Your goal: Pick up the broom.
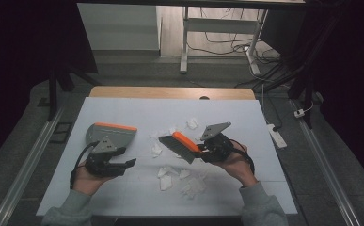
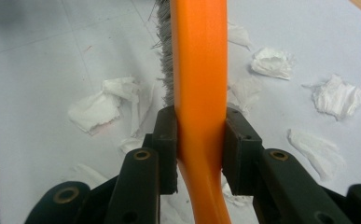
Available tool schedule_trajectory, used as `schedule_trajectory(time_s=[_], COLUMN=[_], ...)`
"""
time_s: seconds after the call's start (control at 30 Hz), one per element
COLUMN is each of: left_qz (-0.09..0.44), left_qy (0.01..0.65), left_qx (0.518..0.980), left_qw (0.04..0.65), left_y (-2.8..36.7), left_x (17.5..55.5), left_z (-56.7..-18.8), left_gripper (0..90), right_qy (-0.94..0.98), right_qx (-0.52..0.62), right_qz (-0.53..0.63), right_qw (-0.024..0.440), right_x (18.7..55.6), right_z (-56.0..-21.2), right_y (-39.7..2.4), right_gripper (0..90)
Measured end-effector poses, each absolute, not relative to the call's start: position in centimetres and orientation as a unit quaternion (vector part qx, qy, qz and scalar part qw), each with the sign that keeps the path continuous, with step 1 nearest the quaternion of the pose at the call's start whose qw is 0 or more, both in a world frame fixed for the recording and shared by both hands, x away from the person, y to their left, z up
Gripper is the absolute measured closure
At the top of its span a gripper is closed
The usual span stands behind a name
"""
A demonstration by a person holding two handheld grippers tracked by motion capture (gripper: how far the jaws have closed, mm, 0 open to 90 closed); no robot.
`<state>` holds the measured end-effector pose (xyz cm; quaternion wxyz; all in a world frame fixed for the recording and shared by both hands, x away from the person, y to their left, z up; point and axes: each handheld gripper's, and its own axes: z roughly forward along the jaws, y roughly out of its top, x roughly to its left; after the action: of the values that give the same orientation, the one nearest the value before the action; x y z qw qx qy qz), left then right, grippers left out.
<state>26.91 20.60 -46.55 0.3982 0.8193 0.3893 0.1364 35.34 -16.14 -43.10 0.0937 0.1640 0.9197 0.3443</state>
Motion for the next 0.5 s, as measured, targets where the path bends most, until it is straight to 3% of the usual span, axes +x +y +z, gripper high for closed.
schedule_trajectory(time_s=[0.5], left_qz=[0.143], left_qy=[0.438], left_qx=[0.798], left_qw=[0.388], left_y=[23.5], left_x=[26.3], left_z=[-48.2], left_gripper=[35.2], right_qy=[0.898], right_qx=[0.218], right_qz=[0.362], right_qw=[0.126], right_x=[36.3], right_z=[-42.1], right_y=[-18.5], right_gripper=[69.4])
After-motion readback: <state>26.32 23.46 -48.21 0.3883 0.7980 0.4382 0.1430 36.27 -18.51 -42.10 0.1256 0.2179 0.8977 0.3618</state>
